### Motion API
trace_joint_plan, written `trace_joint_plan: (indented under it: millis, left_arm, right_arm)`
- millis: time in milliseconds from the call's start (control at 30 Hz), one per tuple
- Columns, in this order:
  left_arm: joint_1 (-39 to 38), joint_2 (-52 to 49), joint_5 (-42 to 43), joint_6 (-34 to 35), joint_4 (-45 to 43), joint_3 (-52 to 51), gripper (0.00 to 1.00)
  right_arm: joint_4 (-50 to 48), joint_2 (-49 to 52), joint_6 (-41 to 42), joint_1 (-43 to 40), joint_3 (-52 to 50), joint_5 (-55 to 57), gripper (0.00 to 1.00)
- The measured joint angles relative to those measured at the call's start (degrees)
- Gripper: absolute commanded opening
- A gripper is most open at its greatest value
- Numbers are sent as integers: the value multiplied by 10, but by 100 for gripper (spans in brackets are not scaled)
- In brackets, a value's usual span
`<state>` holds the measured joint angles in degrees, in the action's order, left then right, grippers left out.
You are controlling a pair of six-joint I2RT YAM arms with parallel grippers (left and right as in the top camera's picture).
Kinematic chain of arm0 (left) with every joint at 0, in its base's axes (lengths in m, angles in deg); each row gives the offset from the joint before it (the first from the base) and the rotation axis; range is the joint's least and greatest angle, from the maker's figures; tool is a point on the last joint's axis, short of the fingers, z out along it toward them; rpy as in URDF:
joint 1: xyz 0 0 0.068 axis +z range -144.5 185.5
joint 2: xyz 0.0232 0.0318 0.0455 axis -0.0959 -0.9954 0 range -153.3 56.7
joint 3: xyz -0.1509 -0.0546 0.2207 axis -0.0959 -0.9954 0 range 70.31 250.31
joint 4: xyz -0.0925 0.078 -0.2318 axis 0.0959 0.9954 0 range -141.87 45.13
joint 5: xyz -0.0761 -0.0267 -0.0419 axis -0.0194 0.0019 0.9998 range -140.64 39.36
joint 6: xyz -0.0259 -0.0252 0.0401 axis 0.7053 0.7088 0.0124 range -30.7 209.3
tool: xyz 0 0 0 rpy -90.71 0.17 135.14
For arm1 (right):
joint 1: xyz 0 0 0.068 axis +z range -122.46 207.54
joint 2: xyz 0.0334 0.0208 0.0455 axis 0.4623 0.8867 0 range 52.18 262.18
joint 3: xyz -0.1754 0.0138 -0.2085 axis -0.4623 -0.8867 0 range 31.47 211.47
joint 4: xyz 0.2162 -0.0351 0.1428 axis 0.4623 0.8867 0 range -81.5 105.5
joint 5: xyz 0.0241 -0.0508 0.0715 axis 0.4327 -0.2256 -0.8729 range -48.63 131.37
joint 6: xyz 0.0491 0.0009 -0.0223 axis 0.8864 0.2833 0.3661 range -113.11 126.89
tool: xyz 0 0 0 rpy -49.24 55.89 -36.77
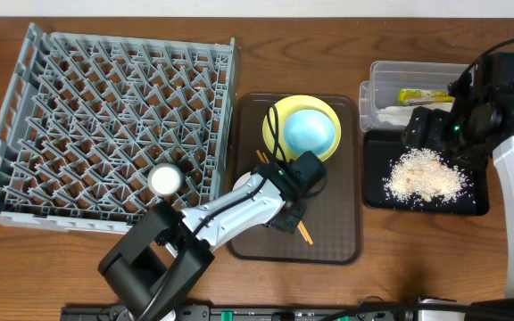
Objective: Sort waste into correct bins and load items into the dishwasher
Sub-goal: 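Reach the left gripper to the pink bowl on the tray and grasp its rim, then lift the pink bowl with the left gripper and carry it over the rack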
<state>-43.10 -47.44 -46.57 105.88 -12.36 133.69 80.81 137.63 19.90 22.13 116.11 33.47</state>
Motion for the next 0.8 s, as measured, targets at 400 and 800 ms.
trace_joint_plan:
  millis: [400, 800]
  left_arm:
    - [0, 9, -10, -1, 1, 0, 8]
    - [0, 146, -8, -1, -2, 0, 8]
  right_arm:
    - [1, 0, 0, 0, 0, 0, 99]
    - [2, 0, 0, 0, 0, 0, 99]
